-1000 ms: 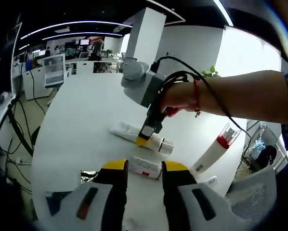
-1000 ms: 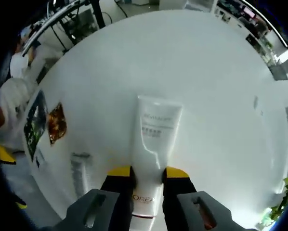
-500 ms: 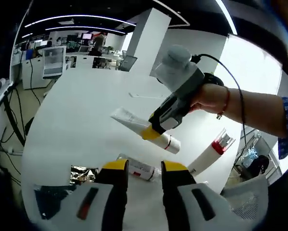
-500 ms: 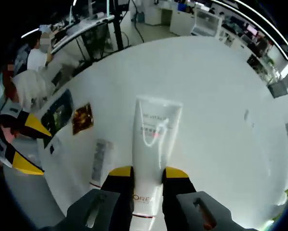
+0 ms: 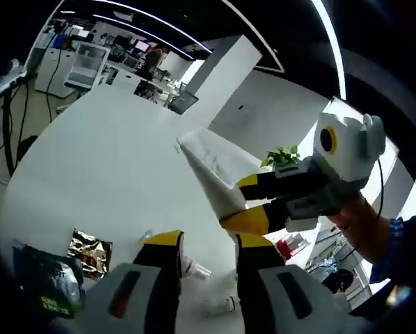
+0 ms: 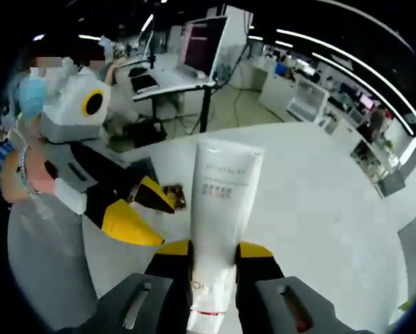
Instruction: Arrange the skincare products in the storage area until every visible bottle or jar stands upright without overlapping.
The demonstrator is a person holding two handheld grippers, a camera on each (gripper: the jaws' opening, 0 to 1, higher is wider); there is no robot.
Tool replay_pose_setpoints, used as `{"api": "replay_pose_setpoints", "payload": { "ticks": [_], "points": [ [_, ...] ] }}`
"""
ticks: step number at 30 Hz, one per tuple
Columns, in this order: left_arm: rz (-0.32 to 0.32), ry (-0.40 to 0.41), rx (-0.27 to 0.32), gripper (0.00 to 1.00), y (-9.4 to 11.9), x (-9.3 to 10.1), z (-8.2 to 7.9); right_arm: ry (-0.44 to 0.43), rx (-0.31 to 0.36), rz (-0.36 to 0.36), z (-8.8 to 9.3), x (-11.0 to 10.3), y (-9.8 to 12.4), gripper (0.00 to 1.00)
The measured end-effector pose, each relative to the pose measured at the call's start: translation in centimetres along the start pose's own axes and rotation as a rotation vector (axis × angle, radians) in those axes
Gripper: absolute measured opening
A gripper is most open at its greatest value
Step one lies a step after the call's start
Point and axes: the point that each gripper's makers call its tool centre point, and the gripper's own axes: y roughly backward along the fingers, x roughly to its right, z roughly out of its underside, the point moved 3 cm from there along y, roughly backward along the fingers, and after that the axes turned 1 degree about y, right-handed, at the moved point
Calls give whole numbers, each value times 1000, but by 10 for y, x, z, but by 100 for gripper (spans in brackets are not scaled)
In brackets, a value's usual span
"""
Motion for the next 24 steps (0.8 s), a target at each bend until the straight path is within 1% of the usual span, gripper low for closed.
{"api": "replay_pose_setpoints", "payload": {
  "ticks": [2, 3, 4, 5, 6, 7, 9, 10, 11, 12, 13, 15, 16, 17, 19, 20, 21, 22, 23, 24],
  "points": [
    [16, 39, 19, 21, 1, 1, -2, 23, 5, 6, -1, -5, 4, 16],
    [28, 58, 31, 20, 1, 1, -4, 18, 5, 1, -1, -10, 5, 16],
    [49, 74, 10, 20, 2, 3, -1, 17, 8, 3, -1, -10, 6, 16],
    [67, 90, -7, 19, 1, 5, 1, 23, 12, 20, 1, -9, 8, 16],
    [74, 81, -4, 17, 1, 5, 0, 23, 15, 24, 1, -9, 8, 16],
    [96, 81, -1, 15, 0, 10, 0, 14, 25, 27, 2, -8, 10, 16],
    [119, 75, 1, 13, 0, 15, 1, -12, 31, 28, 5, -7, 11, 16],
    [128, 76, 5, 15, -1, 16, 1, -18, 30, 27, 6, -7, 11, 16],
    [142, 84, 26, 18, -1, 19, -2, -26, 30, 26, 7, -7, 12, 16],
    [166, 105, 63, 21, -1, 23, -7, -38, 32, 22, 9, -8, 12, 16],
    [177, 117, 73, 22, 0, 24, -9, -42, 33, 19, 9, -10, 12, 16],
    [174, 118, 59, 21, -1, 23, -6, -40, 46, 13, 9, -16, 15, 16],
    [164, 109, 42, 19, -3, 22, -3, -43, 64, 7, 6, -20, 17, 16],
    [182, 110, 43, 21, -3, 25, -3, -48, 68, 8, 5, -22, 19, 16],
    [201, 107, 34, 21, -5, 29, -1, -62, 95, -5, 1, -29, 21, 16],
    [207, 109, 32, 19, -5, 31, -1, -74, 112, -40, -3, -37, 21, 17],
    [273, 112, 5, 15, -3, 40, 1, -71, 105, -41, -3, -40, 22, 17],
    [219, 105, 0, 15, -3, 32, 2, -70, 84, -31, 0, -41, 21, 18],
    [241, 77, -29, 14, -1, 33, 6, -29, 62, -23, 2, -41, 21, 19],
    [233, 53, -38, 13, -2, 34, 6, -14, 56, -26, 3, -42, 20, 20]
  ]
}}
